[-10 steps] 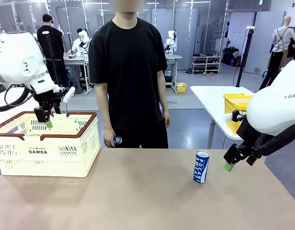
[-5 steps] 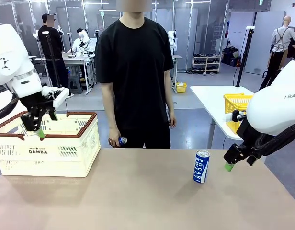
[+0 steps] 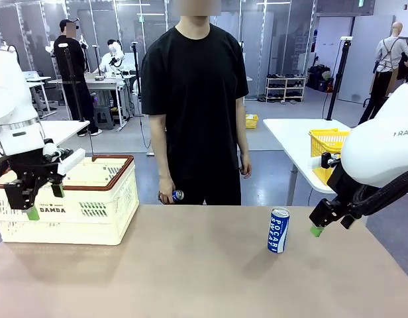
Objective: Place the drinks into the Shopping basket.
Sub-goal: Pick up one drink and place it into the Shopping basket.
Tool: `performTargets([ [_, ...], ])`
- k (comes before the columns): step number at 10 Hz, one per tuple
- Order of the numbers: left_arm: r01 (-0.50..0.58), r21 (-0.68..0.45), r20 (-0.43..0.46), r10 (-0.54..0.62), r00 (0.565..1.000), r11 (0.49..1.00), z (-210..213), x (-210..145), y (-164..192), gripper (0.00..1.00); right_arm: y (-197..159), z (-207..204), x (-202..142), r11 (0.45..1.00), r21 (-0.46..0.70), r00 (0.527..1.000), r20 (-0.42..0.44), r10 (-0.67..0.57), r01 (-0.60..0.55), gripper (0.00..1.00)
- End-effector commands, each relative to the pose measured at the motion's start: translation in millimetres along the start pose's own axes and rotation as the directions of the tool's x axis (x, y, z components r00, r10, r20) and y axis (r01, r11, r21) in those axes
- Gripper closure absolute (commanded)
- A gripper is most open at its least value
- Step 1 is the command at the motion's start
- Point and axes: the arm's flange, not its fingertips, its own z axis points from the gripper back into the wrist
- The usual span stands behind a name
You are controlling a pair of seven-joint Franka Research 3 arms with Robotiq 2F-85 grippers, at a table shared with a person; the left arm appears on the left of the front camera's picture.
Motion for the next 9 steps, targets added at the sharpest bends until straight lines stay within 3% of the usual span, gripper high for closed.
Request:
performTargets([
  [1, 0.05, 0.01, 0.055, -0.051, 0.997, 0.999, 1.2, -10.3, -0.4, 0.0, -1.1, 1.1, 0.1, 1.0, 0.005, 1.0, -0.003, 0.014, -0.014, 0.0],
  [2, 0.0, 0.0, 0.0, 0.0, 1.0, 1.0, 0.0, 0.0, 0.0, 0.0, -1.1, 1.1, 0.1, 1.0, 0.005, 1.0, -0.003, 0.014, -0.014, 0.0],
  [6, 0.0, 0.0, 0.0, 0.0, 1.0, 1.0, 0.0, 0.0, 0.0, 0.0, 0.0, 0.0, 0.0, 1.0, 0.0, 1.0, 0.0, 0.0, 0.0, 0.0],
  [9, 0.0, 0.0, 0.0, 0.0, 1.0, 1.0, 0.0, 0.0, 0.0, 0.0, -6.1, -14.0, 53.4, 0.999, -0.017, 0.999, 0.011, 0.039, -0.039, 0.0],
])
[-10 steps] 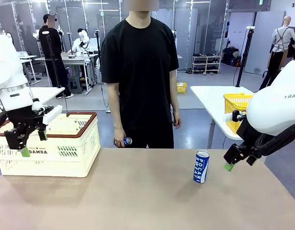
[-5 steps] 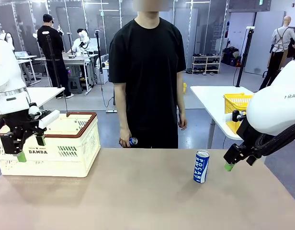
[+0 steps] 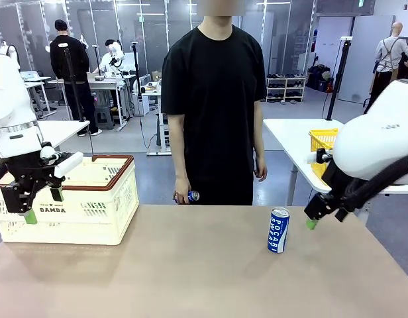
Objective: Place the drinks into the Shopping basket.
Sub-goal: Pick up one drink and place it into the Shopping basket.
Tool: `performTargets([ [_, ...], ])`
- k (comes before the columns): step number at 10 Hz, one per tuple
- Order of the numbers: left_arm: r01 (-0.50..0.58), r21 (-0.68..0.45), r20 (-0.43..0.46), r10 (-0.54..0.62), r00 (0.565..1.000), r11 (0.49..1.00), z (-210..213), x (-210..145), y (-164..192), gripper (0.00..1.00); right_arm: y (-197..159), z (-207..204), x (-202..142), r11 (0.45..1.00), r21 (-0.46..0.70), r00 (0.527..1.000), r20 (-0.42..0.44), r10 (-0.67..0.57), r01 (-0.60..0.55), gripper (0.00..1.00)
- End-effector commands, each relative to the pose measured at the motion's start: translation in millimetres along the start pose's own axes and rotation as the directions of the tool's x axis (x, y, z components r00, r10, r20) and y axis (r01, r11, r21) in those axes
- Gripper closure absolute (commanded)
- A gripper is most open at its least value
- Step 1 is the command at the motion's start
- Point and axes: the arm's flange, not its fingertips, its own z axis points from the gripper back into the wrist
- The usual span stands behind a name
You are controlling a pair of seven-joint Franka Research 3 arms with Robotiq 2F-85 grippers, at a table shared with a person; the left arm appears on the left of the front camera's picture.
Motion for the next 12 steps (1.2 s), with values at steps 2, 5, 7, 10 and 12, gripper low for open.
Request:
performTargets([
  [2, -0.015, 0.003, -0.014, 0.015, 1.0, 1.0, 1.3, 1.7, 0.1, 0.0, -3.1, -18.5, 65.8, 0.997, -0.057, 0.999, -0.003, 0.047, -0.047, 0.0],
  [5, -0.015, 0.003, -0.014, 0.015, 1.0, 1.0, 1.3, 1.7, 0.1, 0.0, -2.0, -20.8, 107.0, 0.992, -0.08, 0.995, -0.042, 0.092, -0.095, 0.0],
  [7, -0.015, 0.003, -0.014, 0.015, 1.0, 1.0, 1.3, 1.7, 0.1, 0.0, 6.0, -19.5, 121.3, 0.991, -0.058, 0.99, -0.083, 0.116, -0.121, 0.0],
  [10, -0.015, 0.003, -0.014, 0.015, 1.0, 1.0, 1.3, 1.7, 0.1, 0.0, 11.7, -21.6, 125.9, 0.991, -0.044, 0.988, -0.102, 0.119, -0.124, 0.0],
  [12, -0.015, 0.003, -0.014, 0.015, 1.0, 1.0, 1.3, 1.7, 0.1, 0.0, 15.0, -26.4, 127.3, 0.99, -0.05, 0.986, -0.107, 0.127, -0.133, 0.0],
])
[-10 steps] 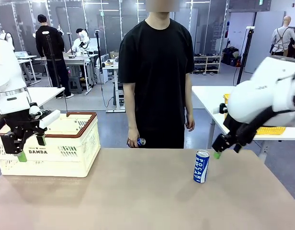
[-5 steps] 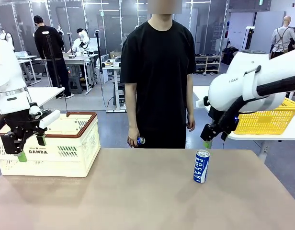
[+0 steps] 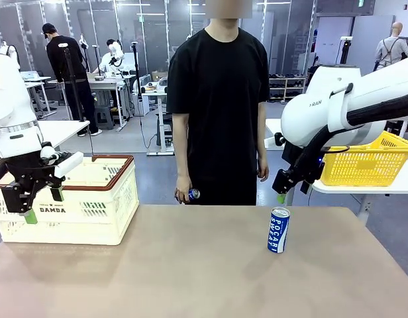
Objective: Place the drinks into the Shopping basket.
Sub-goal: Pick up one drink and place it into the Shopping basket.
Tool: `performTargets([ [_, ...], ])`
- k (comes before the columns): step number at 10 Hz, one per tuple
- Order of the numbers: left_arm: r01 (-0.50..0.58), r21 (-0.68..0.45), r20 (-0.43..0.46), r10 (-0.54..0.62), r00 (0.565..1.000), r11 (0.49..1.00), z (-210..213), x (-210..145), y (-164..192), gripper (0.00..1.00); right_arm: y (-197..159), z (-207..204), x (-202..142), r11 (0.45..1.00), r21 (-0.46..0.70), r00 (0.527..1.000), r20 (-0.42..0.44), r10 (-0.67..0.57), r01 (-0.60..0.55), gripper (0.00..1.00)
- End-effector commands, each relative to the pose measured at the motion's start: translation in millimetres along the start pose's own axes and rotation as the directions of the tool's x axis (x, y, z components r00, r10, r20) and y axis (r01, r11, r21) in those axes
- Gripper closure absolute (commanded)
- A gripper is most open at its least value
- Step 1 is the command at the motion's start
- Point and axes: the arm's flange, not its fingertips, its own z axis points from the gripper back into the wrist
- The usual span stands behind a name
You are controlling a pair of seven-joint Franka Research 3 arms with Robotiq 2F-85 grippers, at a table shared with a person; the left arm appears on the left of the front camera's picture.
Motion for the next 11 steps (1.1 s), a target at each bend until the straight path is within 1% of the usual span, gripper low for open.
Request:
performTargets([
  [1, -0.015, 0.003, -0.014, 0.015, 1.0, 1.0, 1.2, 1.4, 0.0, 0.0, 0.5, -7.1, 7.7, 1.0, -0.01, 1.0, -0.015, -0.005, 0.005, 0.0],
  [6, -0.015, 0.003, -0.014, 0.015, 1.0, 1.0, 1.2, 1.4, 0.0, 0.0, 7.2, -38.7, 9.6, 1.0, 0.018, 0.999, -0.049, 0.005, -0.004, 0.0],
  [9, -0.015, 0.003, -0.014, 0.015, 1.0, 1.0, 1.2, 1.4, 0.0, 0.0, 7.2, -61.5, 9.4, 0.998, 0.054, 0.996, -0.086, 0.016, -0.011, 0.0],
  [11, -0.015, 0.003, -0.014, 0.015, 1.0, 1.0, 1.2, 1.4, 0.0, 0.0, 5.0, -70.8, 10.8, 0.998, 0.058, 0.996, -0.09, 0.026, -0.021, 0.0],
])
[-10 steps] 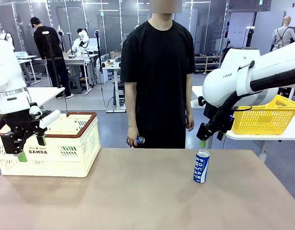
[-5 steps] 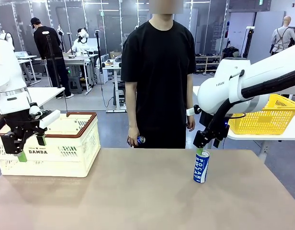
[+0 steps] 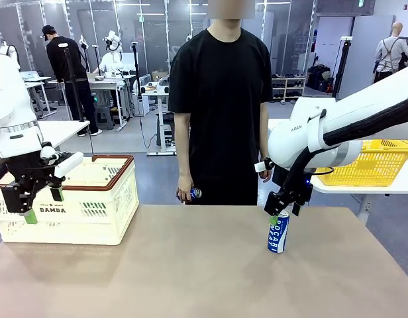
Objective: Place the drinks into the Shopping basket.
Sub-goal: Pick up one drink and place it into the Shopping basket.
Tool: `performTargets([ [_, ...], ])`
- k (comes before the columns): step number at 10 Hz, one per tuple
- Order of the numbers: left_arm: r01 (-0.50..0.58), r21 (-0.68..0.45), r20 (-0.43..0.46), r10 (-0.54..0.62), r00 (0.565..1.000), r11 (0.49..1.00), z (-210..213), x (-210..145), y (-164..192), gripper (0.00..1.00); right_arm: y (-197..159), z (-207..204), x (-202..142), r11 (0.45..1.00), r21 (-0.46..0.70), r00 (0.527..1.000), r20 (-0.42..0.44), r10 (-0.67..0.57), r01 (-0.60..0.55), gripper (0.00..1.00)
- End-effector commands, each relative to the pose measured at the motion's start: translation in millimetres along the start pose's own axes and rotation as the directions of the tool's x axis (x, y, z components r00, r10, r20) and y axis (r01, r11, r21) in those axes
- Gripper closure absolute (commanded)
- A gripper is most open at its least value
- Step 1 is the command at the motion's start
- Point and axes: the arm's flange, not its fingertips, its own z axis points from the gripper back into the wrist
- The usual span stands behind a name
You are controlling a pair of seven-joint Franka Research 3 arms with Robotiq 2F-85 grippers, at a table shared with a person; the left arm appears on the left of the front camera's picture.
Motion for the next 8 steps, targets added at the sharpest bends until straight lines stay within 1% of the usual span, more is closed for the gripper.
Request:
performTargets([
  [1, -0.015, 0.003, -0.014, 0.015, 1.0, 1.0, 1.2, 1.4, 0.0, 0.0, -6.1, -5.1, 7.1, 1.0, 0.008, 1.0, 0.018, 0.017, -0.017, 0.0],
  [8, -0.015, 0.003, -0.014, 0.015, 1.0, 1.0, 1.2, 1.4, 0.0, 0.0, -12.0, -19.4, 17.4, 0.997, 0.014, 0.997, 0.008, 0.078, -0.078, 0.0],
])
